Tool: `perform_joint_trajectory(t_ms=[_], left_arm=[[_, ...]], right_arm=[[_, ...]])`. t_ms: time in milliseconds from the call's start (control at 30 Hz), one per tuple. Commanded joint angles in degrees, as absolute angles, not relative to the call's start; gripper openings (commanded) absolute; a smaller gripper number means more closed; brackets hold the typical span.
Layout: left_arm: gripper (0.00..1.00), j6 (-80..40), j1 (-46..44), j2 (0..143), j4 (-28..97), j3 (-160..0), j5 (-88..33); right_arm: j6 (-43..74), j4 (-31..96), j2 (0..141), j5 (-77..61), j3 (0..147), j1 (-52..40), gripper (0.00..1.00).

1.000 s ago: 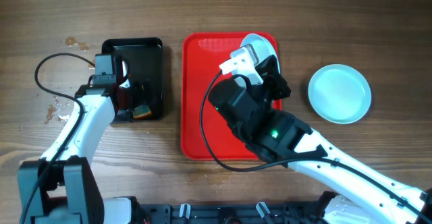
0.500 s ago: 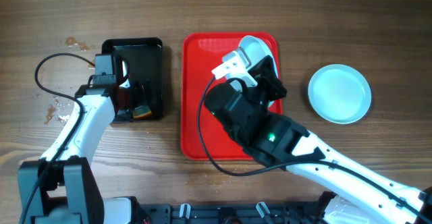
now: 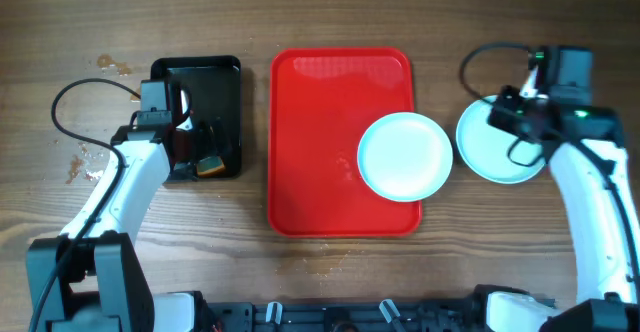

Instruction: Clean dirty plates on tray and stack at the side

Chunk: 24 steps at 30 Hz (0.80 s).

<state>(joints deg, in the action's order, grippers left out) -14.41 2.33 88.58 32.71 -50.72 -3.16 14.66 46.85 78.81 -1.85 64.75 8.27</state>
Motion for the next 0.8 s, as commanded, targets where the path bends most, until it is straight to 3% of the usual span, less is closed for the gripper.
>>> perform_joint_trajectory(t_ms=[0, 33, 100, 300, 333, 433, 500, 600, 667, 767], left_arm=[[1.00, -13.69, 2.52, 88.18, 32.51, -50.57, -4.03], [1.00, -13.69, 2.52, 88.18, 32.51, -50.57, -4.03], [1.00, -13.69, 2.52, 88.18, 32.51, -50.57, -4.03], [1.00, -13.69, 2.52, 88.18, 32.51, -50.57, -4.03], [1.00, -13.69, 2.52, 88.18, 32.51, -50.57, -4.03], [1.00, -13.69, 2.52, 88.18, 32.53, -50.57, -4.03], [1.00, -13.69, 2.52, 88.18, 32.51, -50.57, -4.03], [1.00, -13.69, 2.52, 88.18, 32.51, -50.57, -4.03], [1.00, -13.69, 2.52, 88.18, 32.51, -50.57, -4.03], [1.00, -13.69, 2.52, 88.18, 32.51, -50.57, -4.03]], right_arm=[[7.42, 51.57, 81.52, -20.62, 64.31, 7.51, 0.28], [7.70, 52.45, 82.43, -20.58, 62.48, 6.17, 0.41], [10.72, 51.48, 84.88, -18.83, 57.89, 4.97, 0.51], [10.98, 42.37, 89.06, -17.87, 50.22, 4.97, 0.50], [10.87, 41.06, 89.06, -17.87, 49.89, 4.97, 0.47], [10.70, 39.83, 89.06, -18.06, 49.74, 4.97, 0.19], [11.60, 39.44, 89.06, -17.98, 48.93, 4.97, 0.38], [12.21, 34.85, 89.06, -18.11, 44.93, 4.97, 0.27], [12.12, 34.50, 88.79, -18.52, 45.21, 4.99, 0.04], [12.05, 35.75, 85.62, -18.48, 46.81, 4.97, 0.04]])
